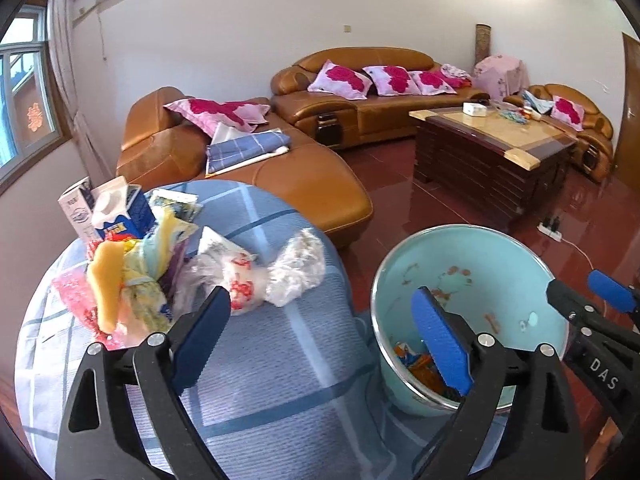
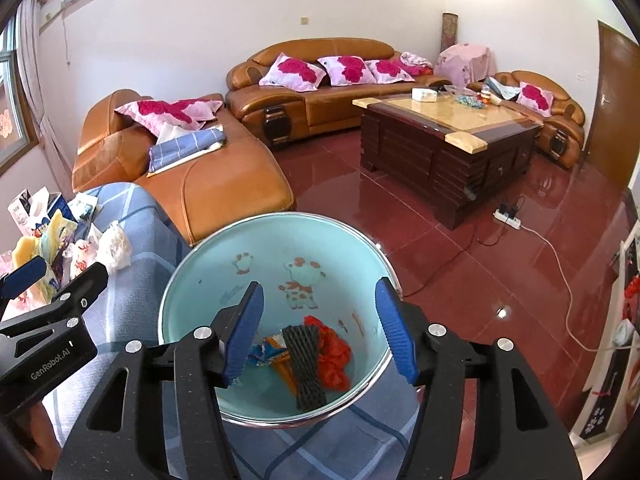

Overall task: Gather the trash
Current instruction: 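Open both tools over the bucket to drop the wrapper and net, then move both open tools back toward the remaining trash on the table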

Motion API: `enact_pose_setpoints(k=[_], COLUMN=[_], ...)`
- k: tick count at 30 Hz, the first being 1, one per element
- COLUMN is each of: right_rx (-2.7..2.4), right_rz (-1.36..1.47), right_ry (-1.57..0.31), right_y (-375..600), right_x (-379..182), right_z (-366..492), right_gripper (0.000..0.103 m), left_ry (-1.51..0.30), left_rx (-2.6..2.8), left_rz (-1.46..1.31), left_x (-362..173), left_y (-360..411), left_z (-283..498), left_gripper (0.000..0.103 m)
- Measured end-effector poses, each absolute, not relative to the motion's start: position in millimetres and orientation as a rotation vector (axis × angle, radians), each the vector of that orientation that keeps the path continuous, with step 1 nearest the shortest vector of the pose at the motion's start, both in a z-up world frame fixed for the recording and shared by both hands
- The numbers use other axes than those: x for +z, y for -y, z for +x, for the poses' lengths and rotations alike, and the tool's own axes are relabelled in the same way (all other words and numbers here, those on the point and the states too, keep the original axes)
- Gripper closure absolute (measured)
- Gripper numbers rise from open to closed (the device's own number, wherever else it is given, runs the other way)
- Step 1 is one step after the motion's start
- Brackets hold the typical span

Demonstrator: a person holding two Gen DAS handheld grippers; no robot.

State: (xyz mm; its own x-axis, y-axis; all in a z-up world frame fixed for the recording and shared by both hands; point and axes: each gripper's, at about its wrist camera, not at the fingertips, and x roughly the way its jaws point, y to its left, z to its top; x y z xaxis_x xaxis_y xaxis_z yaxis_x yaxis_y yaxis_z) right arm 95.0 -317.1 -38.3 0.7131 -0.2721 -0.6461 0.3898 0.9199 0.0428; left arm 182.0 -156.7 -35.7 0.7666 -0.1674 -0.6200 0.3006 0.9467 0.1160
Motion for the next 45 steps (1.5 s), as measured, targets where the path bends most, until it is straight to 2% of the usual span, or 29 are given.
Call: enact_pose_setpoints(k=[2, 15, 45], right_rx=[-0.367, -0.304, -0.093], right_rz=[0.175, 0.155, 0.037], right_ry=[-0.678, -0.649, -0.681], right_y=[311.8, 270.8, 146.6], right_x=[-36.0, -22.5, -23.4], right_z=[95.1, 103.5, 153.6], right_gripper=[0.041, 0.035, 0.035], left_ry=[-0.659, -0.661, -0.72], left_rx=[-0.231, -0.126, 0.158], left_rz=[0.211, 0.169, -0.001], left_x=[-35.1, -29.1, -40.5], left_y=[151.5, 98.4, -81.8], left_z=[182.6, 177.3, 180.4], left_gripper=[0.007, 0.006, 0.007])
